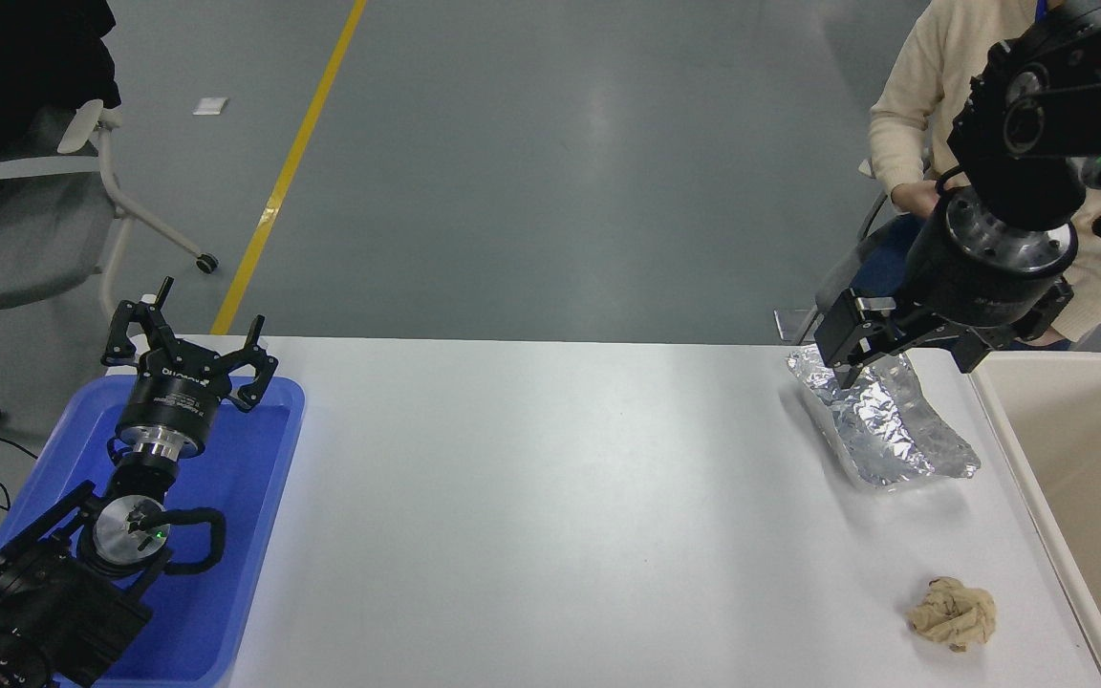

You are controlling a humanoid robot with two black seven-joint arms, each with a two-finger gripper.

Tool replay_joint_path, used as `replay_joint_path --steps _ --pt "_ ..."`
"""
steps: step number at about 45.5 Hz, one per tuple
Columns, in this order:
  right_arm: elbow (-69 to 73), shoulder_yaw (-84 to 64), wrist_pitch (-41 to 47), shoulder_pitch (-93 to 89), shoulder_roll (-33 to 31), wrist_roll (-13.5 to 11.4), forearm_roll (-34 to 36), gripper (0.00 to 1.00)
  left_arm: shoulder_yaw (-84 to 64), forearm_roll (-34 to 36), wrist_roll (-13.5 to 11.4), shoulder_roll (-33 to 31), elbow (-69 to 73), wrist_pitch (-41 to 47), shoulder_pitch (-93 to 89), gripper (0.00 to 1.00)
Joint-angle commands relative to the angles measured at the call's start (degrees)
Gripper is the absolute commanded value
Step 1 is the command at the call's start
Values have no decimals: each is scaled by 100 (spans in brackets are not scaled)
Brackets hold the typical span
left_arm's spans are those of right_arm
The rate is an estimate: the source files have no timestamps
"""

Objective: Pick up foil plate and place in dustbin

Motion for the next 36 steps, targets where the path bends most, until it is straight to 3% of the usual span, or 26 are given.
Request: replay_joint_path --steps 1,36 --pt "-2 25 0 -3 -10 0 -2 100 11 9 8 4 -1 0 0 100" --pt "-2 25 0 59 -28 0 -2 100 -6 0 -1 4 -1 0 0 100"
